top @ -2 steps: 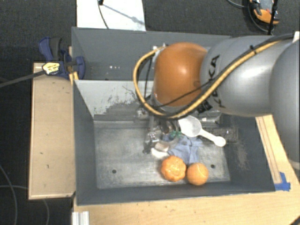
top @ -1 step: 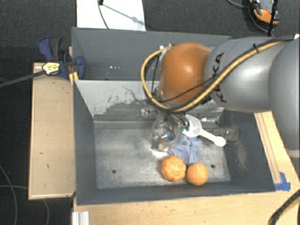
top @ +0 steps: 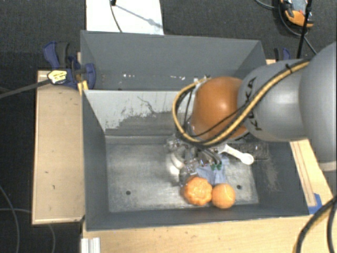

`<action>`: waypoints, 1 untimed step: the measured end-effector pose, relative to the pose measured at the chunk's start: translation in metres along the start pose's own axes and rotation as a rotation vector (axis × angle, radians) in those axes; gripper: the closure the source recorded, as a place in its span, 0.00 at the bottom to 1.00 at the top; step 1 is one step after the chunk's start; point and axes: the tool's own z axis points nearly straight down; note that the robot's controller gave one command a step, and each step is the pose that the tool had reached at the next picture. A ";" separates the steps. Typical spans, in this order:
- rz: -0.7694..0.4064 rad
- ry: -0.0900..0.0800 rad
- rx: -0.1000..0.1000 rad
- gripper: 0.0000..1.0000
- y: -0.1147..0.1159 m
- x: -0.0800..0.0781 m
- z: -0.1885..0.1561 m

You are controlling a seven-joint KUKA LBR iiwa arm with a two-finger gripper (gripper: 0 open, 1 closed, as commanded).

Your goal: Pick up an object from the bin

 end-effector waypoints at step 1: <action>-0.270 0.003 -0.001 1.00 -0.007 0.003 0.004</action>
Offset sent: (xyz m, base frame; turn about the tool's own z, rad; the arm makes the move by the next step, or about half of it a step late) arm 0.0000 0.0000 0.0000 0.0000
